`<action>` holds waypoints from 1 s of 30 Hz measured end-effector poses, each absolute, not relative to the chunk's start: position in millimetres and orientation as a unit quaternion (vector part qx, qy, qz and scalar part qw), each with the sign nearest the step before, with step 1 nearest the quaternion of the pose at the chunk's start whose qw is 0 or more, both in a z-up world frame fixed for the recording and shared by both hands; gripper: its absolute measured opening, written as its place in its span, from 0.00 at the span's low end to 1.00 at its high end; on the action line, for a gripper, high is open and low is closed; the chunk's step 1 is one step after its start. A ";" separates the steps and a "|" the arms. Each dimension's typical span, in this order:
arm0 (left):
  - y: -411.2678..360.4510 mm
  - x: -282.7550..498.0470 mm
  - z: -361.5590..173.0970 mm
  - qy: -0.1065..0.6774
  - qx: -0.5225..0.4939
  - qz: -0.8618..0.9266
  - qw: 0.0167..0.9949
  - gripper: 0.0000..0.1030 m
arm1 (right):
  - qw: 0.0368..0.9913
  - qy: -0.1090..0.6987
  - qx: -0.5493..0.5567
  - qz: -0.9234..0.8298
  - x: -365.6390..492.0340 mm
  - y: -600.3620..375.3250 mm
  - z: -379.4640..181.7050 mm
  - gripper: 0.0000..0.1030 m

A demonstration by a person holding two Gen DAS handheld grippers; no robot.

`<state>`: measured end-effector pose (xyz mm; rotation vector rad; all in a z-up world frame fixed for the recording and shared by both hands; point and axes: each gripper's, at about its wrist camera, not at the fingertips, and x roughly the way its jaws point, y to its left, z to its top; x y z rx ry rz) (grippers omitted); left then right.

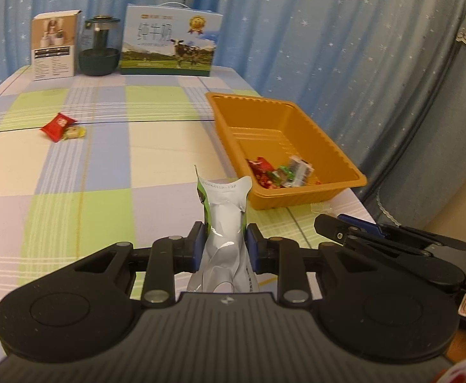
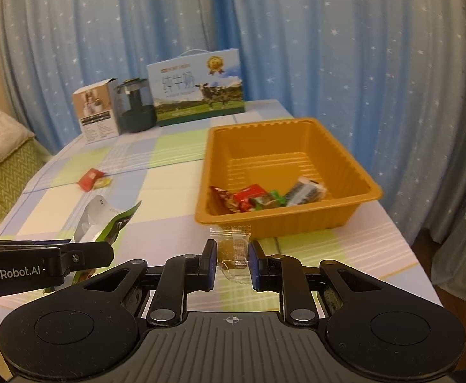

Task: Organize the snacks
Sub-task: 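Carry the clear packet and white pouch over the orange tray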

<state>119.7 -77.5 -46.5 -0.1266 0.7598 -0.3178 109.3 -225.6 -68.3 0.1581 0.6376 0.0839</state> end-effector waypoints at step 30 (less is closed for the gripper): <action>-159.8 206.5 -36.5 0.358 -0.040 -0.217 0.907 0.24 | 0.958 0.277 0.078 0.014 183.6 -305.8 -52.5 0.21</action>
